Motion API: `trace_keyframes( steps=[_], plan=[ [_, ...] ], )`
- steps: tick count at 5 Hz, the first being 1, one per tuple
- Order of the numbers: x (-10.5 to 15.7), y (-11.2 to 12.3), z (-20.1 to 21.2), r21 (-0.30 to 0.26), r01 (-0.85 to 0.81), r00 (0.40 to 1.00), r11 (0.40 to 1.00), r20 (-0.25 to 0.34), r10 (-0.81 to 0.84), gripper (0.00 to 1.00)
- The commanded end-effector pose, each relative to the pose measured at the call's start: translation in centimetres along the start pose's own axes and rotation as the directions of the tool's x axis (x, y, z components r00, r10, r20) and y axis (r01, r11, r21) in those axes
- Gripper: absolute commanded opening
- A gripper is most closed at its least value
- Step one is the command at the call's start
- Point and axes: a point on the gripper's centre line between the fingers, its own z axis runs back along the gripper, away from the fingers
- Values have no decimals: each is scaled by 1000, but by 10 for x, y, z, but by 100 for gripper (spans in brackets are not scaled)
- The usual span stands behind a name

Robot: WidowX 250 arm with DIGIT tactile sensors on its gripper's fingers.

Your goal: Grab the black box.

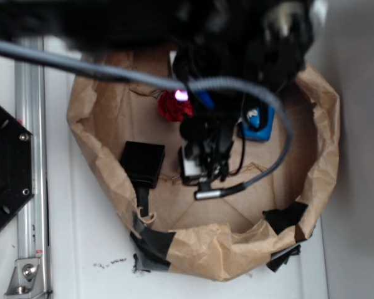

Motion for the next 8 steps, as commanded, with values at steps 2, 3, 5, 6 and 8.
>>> trace_keyframes(
  steps=[2,3,5,6,8],
  plan=[
    [-40,-34,-77,14,106,991,994,-81,-104,100],
    [-41,-38,-104,0,142,989,990,-49,-142,100],
    [-49,-50,-128,28,209,978,978,-36,-208,15],
    [-51,-45,-109,79,181,983,980,4,-182,0],
    [-45,-29,-39,124,101,980,987,158,-120,0]
  ],
)
